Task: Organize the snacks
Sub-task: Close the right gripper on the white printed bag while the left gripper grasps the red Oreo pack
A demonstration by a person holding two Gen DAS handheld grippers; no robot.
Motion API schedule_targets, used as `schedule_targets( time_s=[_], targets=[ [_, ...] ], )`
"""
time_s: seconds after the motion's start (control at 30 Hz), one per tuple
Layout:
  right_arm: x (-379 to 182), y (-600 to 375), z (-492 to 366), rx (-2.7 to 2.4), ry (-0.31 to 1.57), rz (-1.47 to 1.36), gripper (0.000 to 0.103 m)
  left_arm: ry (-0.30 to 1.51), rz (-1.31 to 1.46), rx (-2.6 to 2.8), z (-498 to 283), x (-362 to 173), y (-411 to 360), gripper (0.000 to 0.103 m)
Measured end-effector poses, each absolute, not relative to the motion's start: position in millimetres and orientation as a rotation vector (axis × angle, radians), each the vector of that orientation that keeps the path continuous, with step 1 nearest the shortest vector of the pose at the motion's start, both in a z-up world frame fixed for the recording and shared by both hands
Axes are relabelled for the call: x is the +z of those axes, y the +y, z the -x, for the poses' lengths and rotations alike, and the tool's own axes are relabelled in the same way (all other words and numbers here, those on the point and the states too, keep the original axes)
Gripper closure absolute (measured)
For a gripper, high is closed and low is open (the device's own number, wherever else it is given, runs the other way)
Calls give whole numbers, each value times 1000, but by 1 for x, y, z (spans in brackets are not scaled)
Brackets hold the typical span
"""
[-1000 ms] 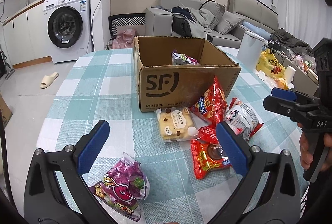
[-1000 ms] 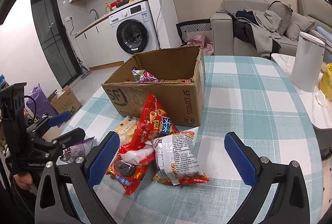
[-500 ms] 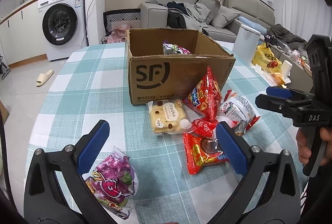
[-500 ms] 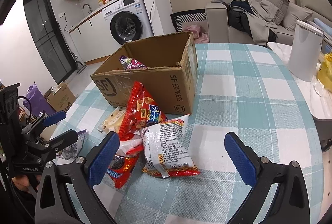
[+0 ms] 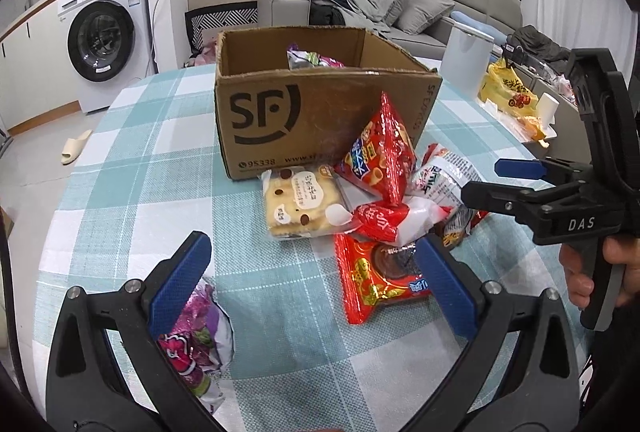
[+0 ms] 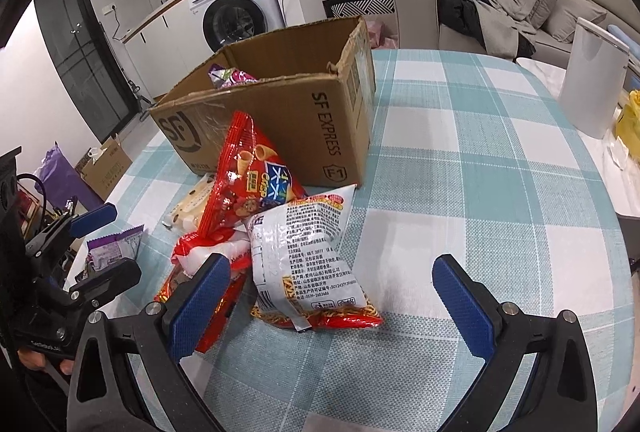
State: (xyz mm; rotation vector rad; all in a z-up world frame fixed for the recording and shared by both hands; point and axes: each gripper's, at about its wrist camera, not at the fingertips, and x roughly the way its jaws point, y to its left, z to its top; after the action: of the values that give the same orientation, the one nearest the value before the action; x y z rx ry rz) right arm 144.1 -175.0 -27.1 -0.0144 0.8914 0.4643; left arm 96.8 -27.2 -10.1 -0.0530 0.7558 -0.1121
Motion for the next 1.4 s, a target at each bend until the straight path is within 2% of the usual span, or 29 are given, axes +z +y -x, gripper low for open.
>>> schedule_targets(
  time_s=[0.53,0.6,0.67,1.03,1.2,1.33,1.4],
  targets=[
    [-47,-171,-152,473,937,-3,2,784,32,-149,-99,-24,-42,1],
    [-48,-171,-153,473,940,-8,5,788,29,-154,-99,-26,-44,1],
    [-51,-170,-154,476,949,-8,13,789,25,-158,-99,-27,-46,1],
    [-51,-163,-152,526,938,6,35,773,22,-181,-92,-25,-53,1],
    [-50,-164,-149,532,932,16,40,757,26,-191,-89,-22,-52,1],
    [-49,-167,-149,536,938,-6,48,766,17,-200,-90,-23,-55,1],
    [-47,-170,-148,531,939,-8,49,768,14,-207,-89,-24,-57,1]
  ],
)
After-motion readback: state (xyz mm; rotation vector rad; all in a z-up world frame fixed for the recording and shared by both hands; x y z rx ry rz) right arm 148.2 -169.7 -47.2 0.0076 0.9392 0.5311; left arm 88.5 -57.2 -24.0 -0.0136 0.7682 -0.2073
